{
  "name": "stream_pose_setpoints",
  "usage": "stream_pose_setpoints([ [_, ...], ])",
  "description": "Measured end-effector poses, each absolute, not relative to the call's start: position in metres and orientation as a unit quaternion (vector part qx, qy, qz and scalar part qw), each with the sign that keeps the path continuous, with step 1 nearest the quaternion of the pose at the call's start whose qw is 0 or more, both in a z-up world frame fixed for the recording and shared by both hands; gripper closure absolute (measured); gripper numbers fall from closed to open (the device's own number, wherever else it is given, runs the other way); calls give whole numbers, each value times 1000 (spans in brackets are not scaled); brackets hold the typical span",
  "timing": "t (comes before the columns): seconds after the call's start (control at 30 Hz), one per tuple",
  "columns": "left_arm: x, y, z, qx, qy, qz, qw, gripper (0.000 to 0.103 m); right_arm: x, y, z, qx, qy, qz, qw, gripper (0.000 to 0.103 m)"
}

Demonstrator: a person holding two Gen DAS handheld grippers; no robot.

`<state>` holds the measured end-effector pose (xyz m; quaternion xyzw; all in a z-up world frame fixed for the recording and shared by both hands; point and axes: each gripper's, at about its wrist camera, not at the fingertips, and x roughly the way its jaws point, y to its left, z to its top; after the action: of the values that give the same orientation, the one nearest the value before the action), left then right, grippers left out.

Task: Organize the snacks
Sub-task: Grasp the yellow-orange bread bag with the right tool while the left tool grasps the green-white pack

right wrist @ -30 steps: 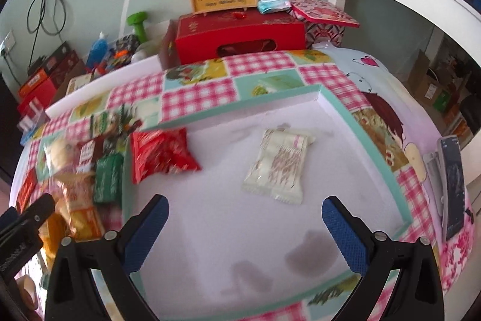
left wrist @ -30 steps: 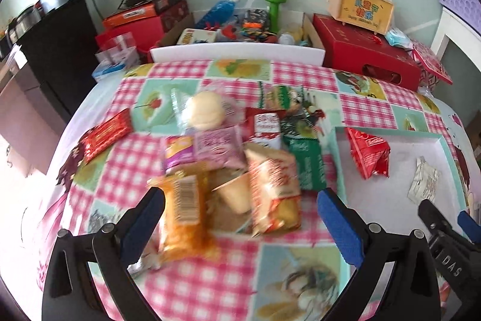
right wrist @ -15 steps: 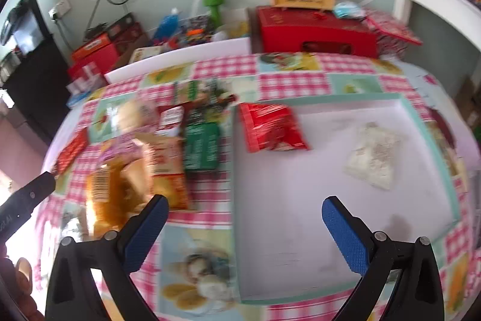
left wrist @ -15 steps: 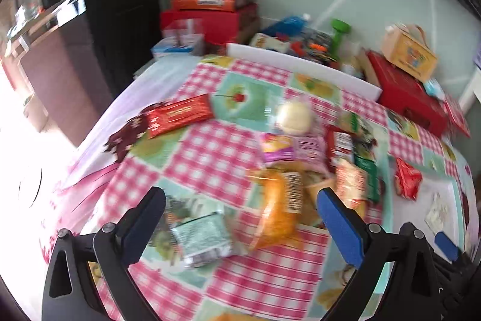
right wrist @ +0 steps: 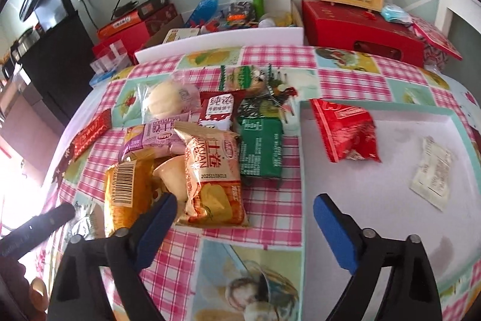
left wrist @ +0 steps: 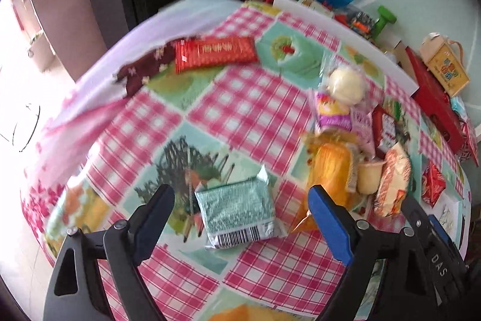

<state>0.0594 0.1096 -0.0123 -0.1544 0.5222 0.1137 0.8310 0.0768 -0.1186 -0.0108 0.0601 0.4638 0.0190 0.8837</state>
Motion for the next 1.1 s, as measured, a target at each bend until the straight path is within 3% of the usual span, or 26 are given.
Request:
stream_pose_setpoints([
  [0.23, 59, 116, -36, -177, 548, 125, 808, 13, 86, -102, -26, 36, 469, 34, 882, 21],
  [0.33, 61, 117, -49, -190, 562, 122, 796, 26, 89, -98, -32, 31, 472, 36, 880, 25],
  [0.57, 63, 109, -61, -183, 572, 112, 792, 38, 94, -94, -42, 30, 476, 36, 878, 34],
  [0.7, 65, 109, -62, -187, 570, 109, 793, 45, 96, -96, -46, 33, 476, 33, 878, 47],
  [1.1, 66, 114, -41, -199, 546, 101, 807, 46, 93, -99, -38, 41, 471, 37, 881, 61],
])
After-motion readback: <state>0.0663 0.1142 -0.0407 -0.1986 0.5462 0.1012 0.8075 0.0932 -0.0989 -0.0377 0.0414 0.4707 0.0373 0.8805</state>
